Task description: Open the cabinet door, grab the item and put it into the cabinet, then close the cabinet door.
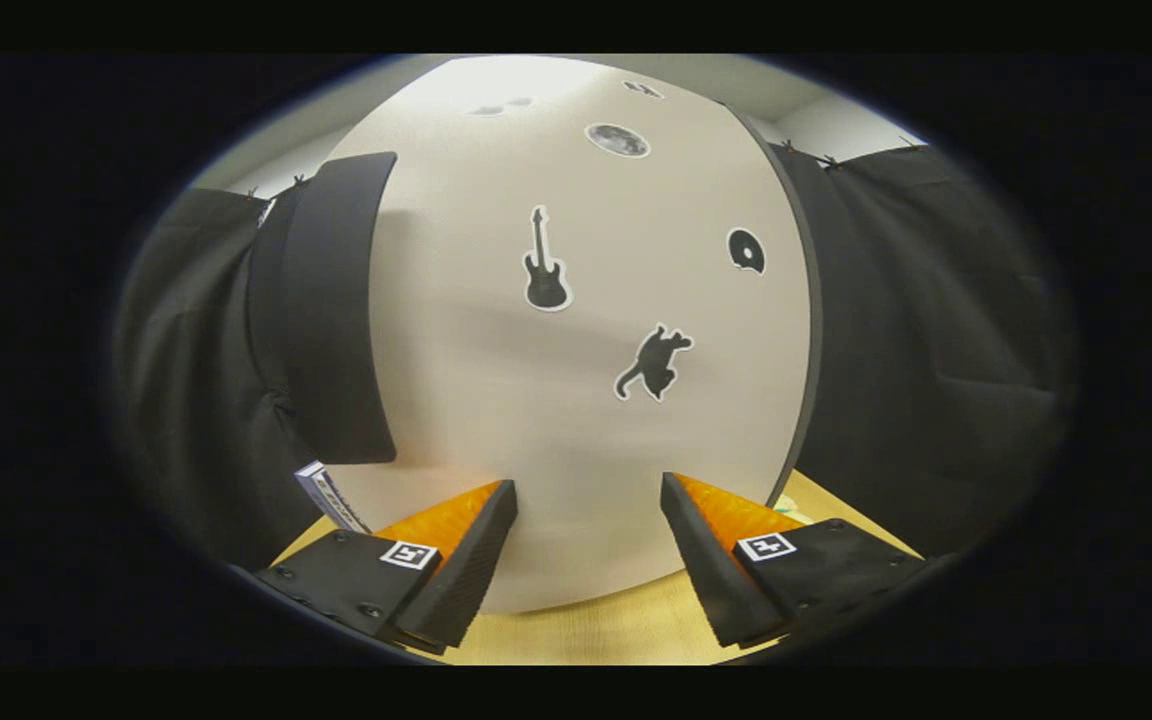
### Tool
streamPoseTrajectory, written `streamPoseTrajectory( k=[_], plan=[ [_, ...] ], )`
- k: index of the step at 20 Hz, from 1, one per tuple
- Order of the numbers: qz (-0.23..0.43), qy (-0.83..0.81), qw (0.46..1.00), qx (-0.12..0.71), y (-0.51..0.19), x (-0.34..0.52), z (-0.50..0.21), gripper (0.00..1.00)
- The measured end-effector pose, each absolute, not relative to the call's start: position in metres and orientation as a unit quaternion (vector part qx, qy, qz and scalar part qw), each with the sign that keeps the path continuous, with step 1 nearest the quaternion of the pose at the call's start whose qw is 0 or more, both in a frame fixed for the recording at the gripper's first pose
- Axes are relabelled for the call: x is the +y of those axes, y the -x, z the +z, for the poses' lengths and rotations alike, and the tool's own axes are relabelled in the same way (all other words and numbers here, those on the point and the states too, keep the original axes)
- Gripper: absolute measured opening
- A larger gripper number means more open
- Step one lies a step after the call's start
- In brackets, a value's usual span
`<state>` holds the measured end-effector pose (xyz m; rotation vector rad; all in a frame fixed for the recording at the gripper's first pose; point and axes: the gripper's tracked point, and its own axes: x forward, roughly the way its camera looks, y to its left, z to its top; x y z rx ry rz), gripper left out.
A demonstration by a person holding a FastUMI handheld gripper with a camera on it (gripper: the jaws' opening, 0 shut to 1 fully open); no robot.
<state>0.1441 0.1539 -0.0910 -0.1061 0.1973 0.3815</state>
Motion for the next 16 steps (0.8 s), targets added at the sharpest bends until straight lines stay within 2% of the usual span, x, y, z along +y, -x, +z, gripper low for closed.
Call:
streamPoseTrajectory(
  k=[11,16],
  plan=[
    [0.169,0.047,0.979,0.099,-0.148,0.159,-0.087,0.94],
    [0.158,0.034,0.983,0.091,-0.113,0.149,-0.066,0.94]
  ],
)
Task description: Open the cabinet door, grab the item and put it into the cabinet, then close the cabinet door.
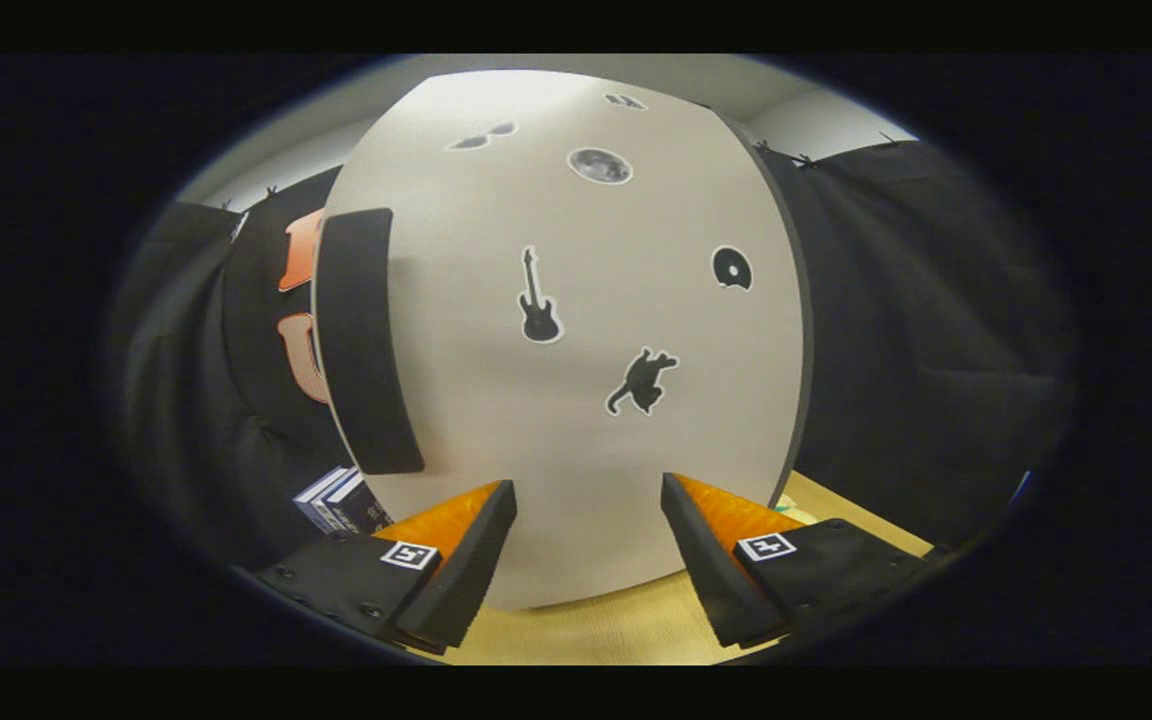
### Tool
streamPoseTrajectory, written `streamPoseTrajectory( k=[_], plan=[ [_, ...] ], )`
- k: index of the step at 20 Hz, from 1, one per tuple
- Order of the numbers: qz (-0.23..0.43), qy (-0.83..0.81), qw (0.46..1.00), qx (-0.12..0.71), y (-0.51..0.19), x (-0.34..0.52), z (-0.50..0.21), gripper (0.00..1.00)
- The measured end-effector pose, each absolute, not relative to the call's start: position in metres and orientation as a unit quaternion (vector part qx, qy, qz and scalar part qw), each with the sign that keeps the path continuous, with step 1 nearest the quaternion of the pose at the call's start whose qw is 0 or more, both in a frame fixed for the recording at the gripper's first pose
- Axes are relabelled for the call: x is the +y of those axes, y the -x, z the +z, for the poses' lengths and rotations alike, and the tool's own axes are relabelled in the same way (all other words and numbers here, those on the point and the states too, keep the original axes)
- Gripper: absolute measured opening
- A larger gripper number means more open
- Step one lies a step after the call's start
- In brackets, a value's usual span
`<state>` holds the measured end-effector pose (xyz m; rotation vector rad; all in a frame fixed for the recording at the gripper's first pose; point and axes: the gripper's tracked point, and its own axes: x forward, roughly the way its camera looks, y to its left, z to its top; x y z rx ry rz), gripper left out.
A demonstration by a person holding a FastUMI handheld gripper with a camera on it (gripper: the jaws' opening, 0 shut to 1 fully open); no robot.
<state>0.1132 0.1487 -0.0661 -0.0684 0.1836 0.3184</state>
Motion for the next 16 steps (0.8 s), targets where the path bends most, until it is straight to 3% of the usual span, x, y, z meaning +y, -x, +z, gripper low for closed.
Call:
streamPoseTrajectory(
  k=[7,16],
  plan=[
    [0.168,0.037,0.984,0.054,-0.044,0.130,-0.009,0.94],
    [0.139,0.040,0.988,0.043,-0.017,0.102,0.014,0.93]
  ],
)
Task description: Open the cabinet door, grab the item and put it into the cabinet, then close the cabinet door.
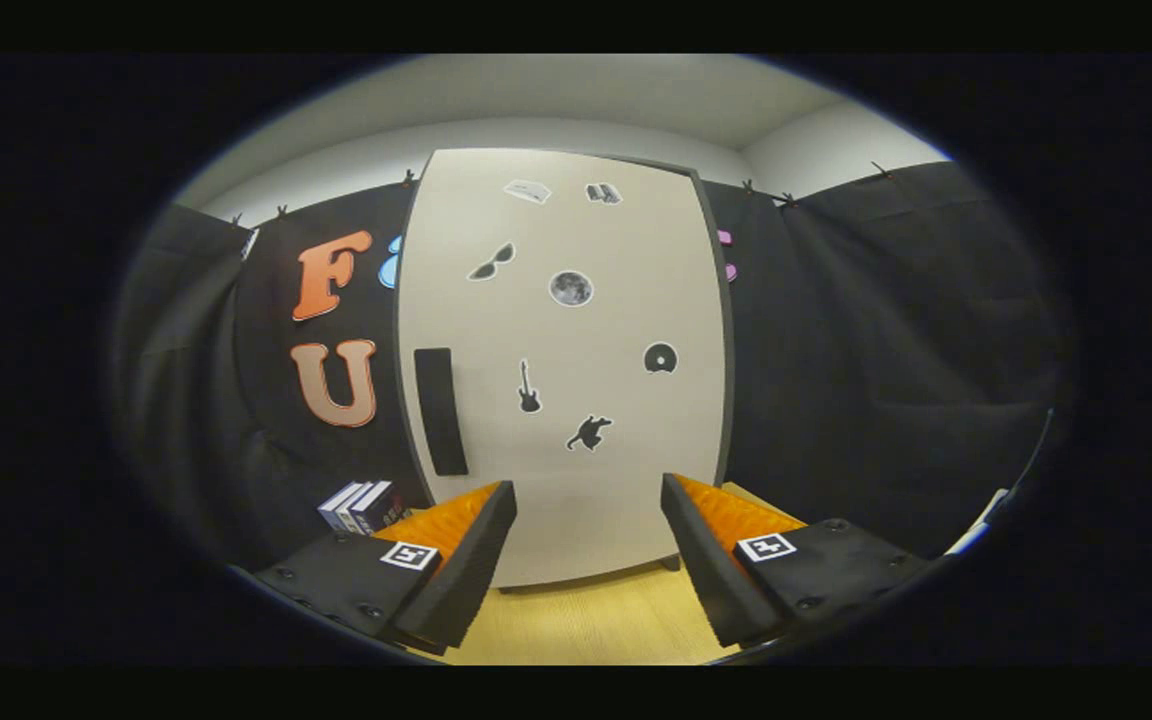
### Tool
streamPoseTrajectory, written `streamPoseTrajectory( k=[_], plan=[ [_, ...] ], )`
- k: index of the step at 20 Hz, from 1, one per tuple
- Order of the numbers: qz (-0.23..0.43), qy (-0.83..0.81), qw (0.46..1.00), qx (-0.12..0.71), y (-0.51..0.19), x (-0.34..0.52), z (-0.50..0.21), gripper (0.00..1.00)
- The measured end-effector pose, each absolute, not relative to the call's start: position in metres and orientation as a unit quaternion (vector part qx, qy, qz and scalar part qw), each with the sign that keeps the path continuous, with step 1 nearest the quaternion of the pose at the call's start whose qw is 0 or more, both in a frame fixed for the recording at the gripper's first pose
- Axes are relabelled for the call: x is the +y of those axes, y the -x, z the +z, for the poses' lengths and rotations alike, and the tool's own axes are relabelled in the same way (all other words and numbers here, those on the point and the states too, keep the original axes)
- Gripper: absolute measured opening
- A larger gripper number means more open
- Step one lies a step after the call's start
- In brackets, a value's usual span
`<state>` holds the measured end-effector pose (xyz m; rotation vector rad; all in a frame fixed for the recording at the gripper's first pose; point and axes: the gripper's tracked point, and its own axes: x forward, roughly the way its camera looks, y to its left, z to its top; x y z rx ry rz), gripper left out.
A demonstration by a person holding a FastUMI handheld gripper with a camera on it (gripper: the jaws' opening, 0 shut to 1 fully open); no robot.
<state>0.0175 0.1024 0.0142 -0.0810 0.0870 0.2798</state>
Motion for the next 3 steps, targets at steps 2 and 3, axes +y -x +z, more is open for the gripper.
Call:
streamPoseTrajectory(
  k=[2,3],
  plan=[
    [0.141,0.041,0.988,0.043,-0.0128,0.1036,0.0152,0.93],
    [0.142,0.042,0.988,0.042,-0.0114,0.1037,0.0154,0.94]
  ],
)
